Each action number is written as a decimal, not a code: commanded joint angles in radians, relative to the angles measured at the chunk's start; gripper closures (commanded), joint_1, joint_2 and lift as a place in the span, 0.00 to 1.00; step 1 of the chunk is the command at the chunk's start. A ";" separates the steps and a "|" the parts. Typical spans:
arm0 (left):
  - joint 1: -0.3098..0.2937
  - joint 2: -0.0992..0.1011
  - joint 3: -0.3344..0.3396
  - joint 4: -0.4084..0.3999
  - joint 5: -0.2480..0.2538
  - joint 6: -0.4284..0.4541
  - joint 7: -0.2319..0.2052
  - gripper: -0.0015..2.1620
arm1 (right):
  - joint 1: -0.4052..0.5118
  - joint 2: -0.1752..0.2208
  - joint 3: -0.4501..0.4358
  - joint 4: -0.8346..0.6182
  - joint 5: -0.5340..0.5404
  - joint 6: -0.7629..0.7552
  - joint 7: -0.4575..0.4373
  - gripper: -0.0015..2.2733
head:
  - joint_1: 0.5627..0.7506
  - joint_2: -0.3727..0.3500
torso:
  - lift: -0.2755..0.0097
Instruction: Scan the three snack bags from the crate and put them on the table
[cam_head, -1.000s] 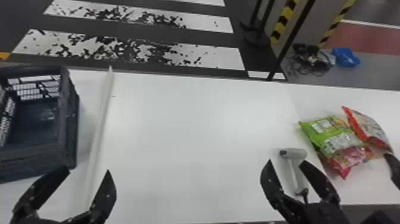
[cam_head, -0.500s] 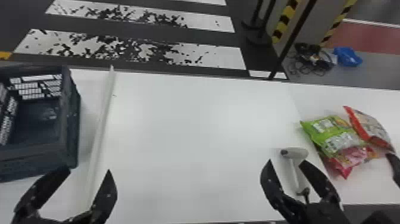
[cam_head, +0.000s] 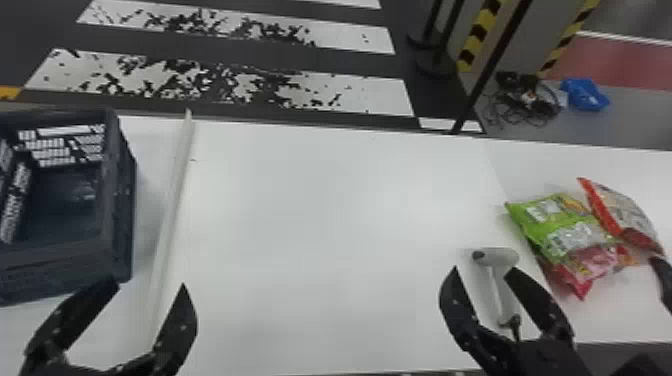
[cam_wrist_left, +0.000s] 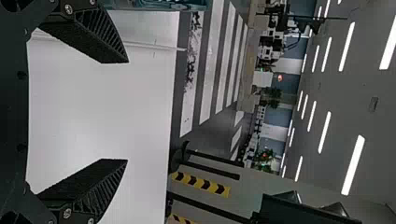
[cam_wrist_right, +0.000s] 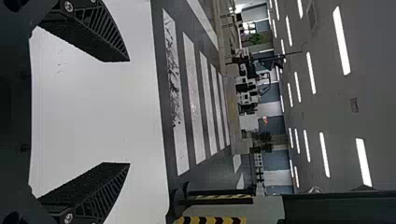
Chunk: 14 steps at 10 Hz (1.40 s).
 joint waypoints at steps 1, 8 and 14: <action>0.000 0.000 0.000 -0.003 0.000 0.000 0.000 0.06 | 0.001 -0.001 0.000 0.000 -0.001 -0.007 0.000 0.04 | 0.70 0.30 | 0.64; 0.000 0.000 0.000 0.002 0.003 0.000 -0.001 0.06 | 0.006 -0.001 0.000 -0.005 -0.002 -0.010 0.001 0.04 | 0.70 0.30 | 0.64; -0.005 0.000 0.000 0.002 0.005 0.000 -0.001 0.06 | 0.006 -0.003 0.005 -0.005 -0.002 -0.022 0.000 0.04 | 0.70 0.30 | 0.64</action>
